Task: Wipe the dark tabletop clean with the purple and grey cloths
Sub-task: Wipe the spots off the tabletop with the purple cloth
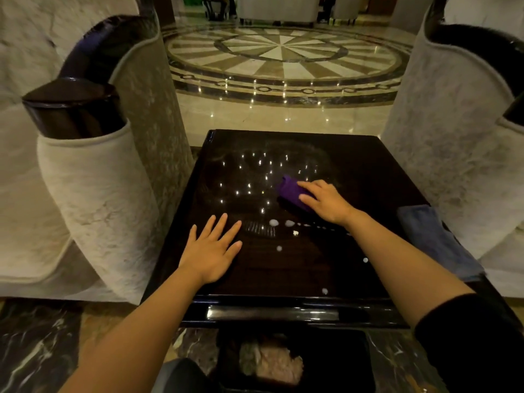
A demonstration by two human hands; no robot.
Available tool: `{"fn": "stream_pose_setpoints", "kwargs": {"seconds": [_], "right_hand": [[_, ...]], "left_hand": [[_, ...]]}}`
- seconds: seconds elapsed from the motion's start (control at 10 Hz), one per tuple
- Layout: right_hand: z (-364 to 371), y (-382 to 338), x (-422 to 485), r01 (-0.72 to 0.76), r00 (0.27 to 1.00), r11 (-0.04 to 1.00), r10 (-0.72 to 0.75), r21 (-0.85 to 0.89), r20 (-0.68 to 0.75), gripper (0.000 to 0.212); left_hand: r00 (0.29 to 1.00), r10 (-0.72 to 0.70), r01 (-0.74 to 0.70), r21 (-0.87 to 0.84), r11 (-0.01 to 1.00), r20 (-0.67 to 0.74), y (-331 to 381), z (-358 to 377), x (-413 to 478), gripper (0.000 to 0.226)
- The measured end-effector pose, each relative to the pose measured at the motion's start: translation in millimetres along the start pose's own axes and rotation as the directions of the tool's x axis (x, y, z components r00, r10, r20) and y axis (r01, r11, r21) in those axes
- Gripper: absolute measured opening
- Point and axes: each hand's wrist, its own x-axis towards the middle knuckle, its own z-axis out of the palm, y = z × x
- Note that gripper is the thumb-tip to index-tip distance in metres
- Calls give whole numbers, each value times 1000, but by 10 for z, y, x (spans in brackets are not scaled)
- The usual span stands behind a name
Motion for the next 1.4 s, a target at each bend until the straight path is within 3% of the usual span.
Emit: {"fn": "stream_pose_setpoints", "kwargs": {"seconds": [0.1,0.3,0.8,1.0,1.4], "right_hand": [[63,-27,54,-48,999,967,47,-250,-11,51],[168,-94,111,-91,996,974,90,-209,-15,48],[338,-568,-686,240,966,946,-211,-218,149,52],[396,-626,-1171,355,934,870,-311,-343,176,57],[518,-799,-1921,422,905,869,-419,-258,69,43]], "left_hand": [[1000,1,-2,-9,1000,-6,-3,8,-21,52],[1000,5,-5,-14,1000,-13,-2,10,-13,52],[1000,11,-11,4,1000,-26,8,16,-17,54],[1000,9,-9,0,1000,-20,14,7,-15,54],[1000,8,-8,-11,1000,-4,13,-17,-17,54]]}}
